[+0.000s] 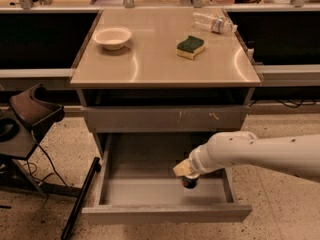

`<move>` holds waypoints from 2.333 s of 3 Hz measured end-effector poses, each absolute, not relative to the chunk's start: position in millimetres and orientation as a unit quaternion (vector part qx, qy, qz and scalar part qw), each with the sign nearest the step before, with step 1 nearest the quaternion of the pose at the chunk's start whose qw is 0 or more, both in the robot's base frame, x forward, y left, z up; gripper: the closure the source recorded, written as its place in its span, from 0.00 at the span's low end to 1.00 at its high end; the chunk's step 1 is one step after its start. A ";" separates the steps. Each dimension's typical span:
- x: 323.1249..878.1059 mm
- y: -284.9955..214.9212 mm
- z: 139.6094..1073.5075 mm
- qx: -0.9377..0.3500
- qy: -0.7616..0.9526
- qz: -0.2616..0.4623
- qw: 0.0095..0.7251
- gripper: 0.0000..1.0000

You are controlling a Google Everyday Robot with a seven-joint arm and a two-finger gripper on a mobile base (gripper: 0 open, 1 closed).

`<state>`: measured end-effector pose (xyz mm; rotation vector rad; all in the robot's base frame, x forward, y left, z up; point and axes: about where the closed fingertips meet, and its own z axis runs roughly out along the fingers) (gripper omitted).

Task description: Pick pepsi can from middle drawer and place on counter

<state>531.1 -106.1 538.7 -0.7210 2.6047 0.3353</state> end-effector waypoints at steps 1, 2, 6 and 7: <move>535.8 -120.3 643.3 -0.260 0.930 0.102 0.237 1.00; 556.4 -130.8 776.7 -0.262 0.920 0.076 0.281 1.00; 584.8 -145.8 985.1 -0.263 0.906 -0.026 0.332 1.00; 582.8 -144.7 1017.1 -0.260 0.903 -0.025 0.342 1.00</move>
Offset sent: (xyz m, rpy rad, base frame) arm 0.0481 -0.0403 0.3636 -0.0702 -0.2743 -0.0489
